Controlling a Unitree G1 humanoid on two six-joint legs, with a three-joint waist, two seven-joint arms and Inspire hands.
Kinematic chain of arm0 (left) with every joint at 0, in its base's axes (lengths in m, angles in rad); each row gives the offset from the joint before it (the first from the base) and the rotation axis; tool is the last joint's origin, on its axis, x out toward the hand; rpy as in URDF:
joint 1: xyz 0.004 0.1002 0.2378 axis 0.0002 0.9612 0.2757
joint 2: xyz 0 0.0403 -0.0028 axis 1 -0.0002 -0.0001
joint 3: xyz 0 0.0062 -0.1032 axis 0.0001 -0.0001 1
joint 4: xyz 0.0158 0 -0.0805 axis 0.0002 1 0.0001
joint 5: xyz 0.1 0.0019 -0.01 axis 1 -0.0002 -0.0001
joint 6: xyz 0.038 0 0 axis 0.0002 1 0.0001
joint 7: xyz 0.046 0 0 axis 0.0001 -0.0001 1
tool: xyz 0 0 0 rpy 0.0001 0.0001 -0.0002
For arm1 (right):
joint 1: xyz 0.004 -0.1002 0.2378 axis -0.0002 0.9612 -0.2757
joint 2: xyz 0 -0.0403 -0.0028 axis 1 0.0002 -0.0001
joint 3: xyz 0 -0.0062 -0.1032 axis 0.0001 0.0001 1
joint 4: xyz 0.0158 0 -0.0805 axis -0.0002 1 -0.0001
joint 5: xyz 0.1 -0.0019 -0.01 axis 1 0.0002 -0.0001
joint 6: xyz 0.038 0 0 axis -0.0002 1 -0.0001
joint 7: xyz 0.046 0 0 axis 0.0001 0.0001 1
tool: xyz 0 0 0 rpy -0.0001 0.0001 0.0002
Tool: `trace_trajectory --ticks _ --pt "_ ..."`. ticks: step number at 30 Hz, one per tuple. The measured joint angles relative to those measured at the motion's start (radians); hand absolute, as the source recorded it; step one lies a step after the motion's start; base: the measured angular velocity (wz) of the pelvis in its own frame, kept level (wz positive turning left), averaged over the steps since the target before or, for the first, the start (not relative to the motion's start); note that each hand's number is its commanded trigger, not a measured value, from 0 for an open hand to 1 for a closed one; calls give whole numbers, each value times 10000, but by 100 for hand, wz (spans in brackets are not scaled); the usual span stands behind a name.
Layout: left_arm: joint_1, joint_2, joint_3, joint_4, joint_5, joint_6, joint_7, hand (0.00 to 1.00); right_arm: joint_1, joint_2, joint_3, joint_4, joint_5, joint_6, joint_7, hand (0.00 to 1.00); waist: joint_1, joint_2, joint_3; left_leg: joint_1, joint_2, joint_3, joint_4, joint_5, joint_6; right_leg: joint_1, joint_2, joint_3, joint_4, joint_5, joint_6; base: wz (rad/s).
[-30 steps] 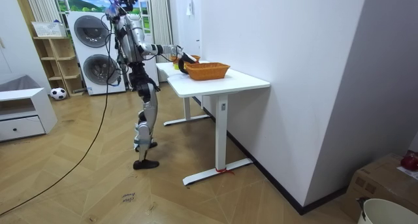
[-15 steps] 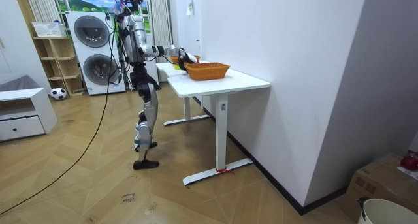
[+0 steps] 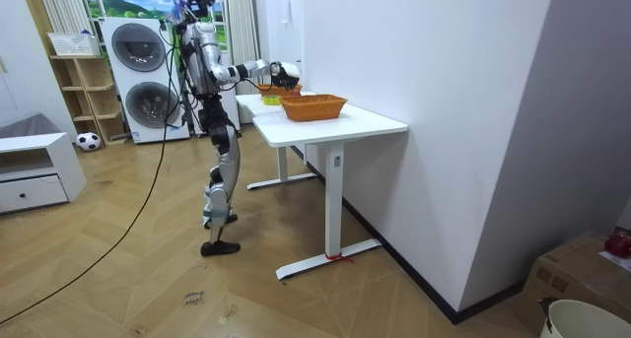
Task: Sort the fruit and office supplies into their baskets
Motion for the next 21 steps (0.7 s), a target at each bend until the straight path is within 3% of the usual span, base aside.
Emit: trace_trajectory --ticks 10,11,16,18,21 --pt "101 -74 -19 291 6 -107 -70 0 -345 -334 -804 20 1113 -360 -900 100 -73 -17 110 -61 -1 44 33 0 1 -112 10 152 5 -1 2 -3" --pt "130 -98 -18 285 5 -107 -83 0 -344 -366 -881 19 1188 -363 -1011 100 -79 -64 67 -97 4 70 44 0 1 -162 10 148 11 -1 2 -6" --pt "226 -141 31 58 12 -93 -180 0 -343 -540 -1171 35 1482 -364 -1515 100 -220 8 64 -229 5 76 160 0 2 -226 6 147 8 -1 1 -1" --pt "306 -167 72 6 12 -93 -180 0 -343 -656 -1180 39 1497 -365 -1820 100 -299 111 -24 -210 6 80 161 0 2 -218 6 149 9 -1 1 0" --pt "349 -220 250 -23 17 -94 -177 0 -343 -721 -1214 131 1508 -384 -2141 100 -336 153 -58 -157 10 92 161 2 3 -193 7 152 5 -1 2 -3"
